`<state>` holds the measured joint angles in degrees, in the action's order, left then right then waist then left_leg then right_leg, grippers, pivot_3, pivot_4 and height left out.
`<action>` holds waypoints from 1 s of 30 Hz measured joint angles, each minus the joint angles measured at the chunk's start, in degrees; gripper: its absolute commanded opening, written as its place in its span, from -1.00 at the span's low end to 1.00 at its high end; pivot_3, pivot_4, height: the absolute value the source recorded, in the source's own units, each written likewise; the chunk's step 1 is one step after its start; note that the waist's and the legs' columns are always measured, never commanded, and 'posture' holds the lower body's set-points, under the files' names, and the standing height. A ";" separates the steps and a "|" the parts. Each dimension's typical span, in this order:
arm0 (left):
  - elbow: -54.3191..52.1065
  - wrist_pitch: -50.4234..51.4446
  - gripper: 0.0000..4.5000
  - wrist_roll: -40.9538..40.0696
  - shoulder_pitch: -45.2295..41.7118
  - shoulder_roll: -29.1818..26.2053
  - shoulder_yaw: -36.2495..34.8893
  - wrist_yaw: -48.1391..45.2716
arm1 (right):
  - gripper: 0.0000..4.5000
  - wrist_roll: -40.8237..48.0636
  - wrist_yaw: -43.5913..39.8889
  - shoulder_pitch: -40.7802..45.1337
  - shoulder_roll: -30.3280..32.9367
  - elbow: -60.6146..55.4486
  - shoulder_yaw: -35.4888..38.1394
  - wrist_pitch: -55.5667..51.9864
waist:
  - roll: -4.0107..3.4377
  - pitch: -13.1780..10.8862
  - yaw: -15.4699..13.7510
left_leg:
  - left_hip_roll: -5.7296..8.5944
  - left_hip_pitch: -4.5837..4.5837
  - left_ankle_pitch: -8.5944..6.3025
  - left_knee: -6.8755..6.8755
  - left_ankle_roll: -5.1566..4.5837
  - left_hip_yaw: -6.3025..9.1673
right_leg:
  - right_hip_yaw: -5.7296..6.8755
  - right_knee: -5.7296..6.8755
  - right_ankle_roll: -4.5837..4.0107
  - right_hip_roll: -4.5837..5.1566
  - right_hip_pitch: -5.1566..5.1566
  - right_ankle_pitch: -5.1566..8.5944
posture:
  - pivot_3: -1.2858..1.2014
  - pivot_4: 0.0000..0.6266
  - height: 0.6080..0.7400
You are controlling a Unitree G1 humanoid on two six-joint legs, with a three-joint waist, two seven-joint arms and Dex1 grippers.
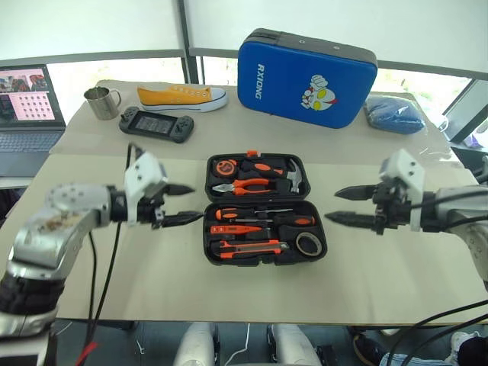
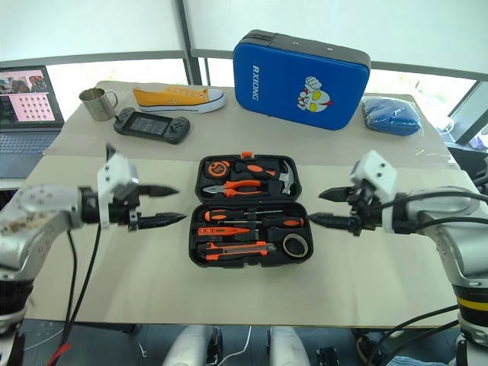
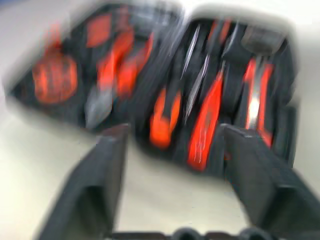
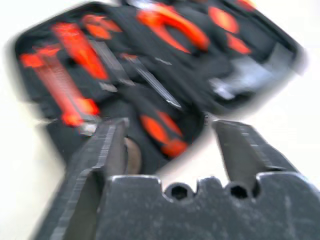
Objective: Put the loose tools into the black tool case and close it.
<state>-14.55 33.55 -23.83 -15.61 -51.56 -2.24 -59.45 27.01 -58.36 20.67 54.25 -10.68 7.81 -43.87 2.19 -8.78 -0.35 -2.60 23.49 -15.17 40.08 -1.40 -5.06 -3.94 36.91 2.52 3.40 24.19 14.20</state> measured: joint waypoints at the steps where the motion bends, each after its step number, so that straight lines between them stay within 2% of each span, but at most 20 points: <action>1: 1.31 -1.28 -0.41 1.85 0.95 0.00 0.65 0.72 | -0.27 -1.41 0.66 0.02 -0.69 2.83 -0.47 1.38 | 0.00 0.00 -0.10 | 0.01 0.02 0.01 0.00 0.01 -0.10 | 0.01 0.02 -0.01 0.00 0.02 0.00 | 0.03 -0.52 1.00; 4: 3.10 -4.92 -0.93 6.00 0.89 0.09 2.96 1.98 | -0.72 -4.32 1.20 0.60 -2.77 7.34 -3.68 5.08 | -0.01 0.00 -0.33 | 0.02 0.02 0.02 0.01 0.03 -0.22 | 0.03 0.03 -0.01 0.01 0.00 -0.01 | 0.03 -0.52 1.00; 6: 3.94 -7.07 -1.00 8.46 0.01 0.93 5.51 2.38 | -0.99 -5.96 0.86 1.54 -4.39 10.42 -6.45 7.73 | -0.01 0.00 -0.27 | 0.02 0.03 0.02 -0.01 0.03 -0.25 | 0.02 0.02 -0.01 0.01 0.02 -0.01 | 0.03 -0.52 1.00; 11: 4.36 -6.21 -1.00 8.82 -2.77 6.09 8.33 2.66 | -0.99 -10.02 -1.20 3.62 -5.89 14.39 -11.64 13.47 | -0.01 0.00 -0.25 | 0.01 0.07 0.02 0.00 0.03 -0.25 | 0.02 0.04 0.00 -0.01 0.06 -0.01 | 0.03 -0.52 1.00; 18: 5.57 -4.34 -1.00 10.53 -3.80 8.23 10.81 4.11 | -0.99 -13.67 -2.43 5.19 -7.69 17.20 -14.47 16.30 | -0.01 0.00 -0.19 | 0.01 0.08 0.02 0.01 0.03 -0.23 | 0.02 0.05 0.00 -0.01 0.07 -0.01 | 0.03 -0.52 1.00; 25: 6.73 -4.19 -1.00 11.28 -3.94 8.45 10.87 4.19 | -0.99 -14.96 -3.57 5.06 -7.95 15.58 -14.81 16.35 | -0.01 0.00 -0.10 | 0.00 0.07 0.02 -0.03 0.03 -0.21 | 0.02 0.07 -0.01 -0.01 0.08 -0.01 | 0.03 -0.52 1.00; 30: 5.48 -2.31 -1.00 9.84 -2.99 7.62 9.53 2.13 | -0.99 -14.60 -6.80 0.87 -5.65 10.40 -14.50 16.39 | -0.01 0.00 -0.20 | 0.00 0.10 0.00 -0.07 0.01 -0.19 | 0.03 0.03 -0.01 -0.01 0.09 -0.01 | 0.03 -0.52 1.00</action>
<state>-9.07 31.24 -13.98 -18.60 -43.95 7.29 -57.32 12.41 -65.16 21.54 48.60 -0.28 -6.70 -27.48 2.18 -8.77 -0.55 -2.59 23.59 -15.17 40.01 -1.39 -5.25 -3.91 36.95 2.51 3.39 24.29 14.19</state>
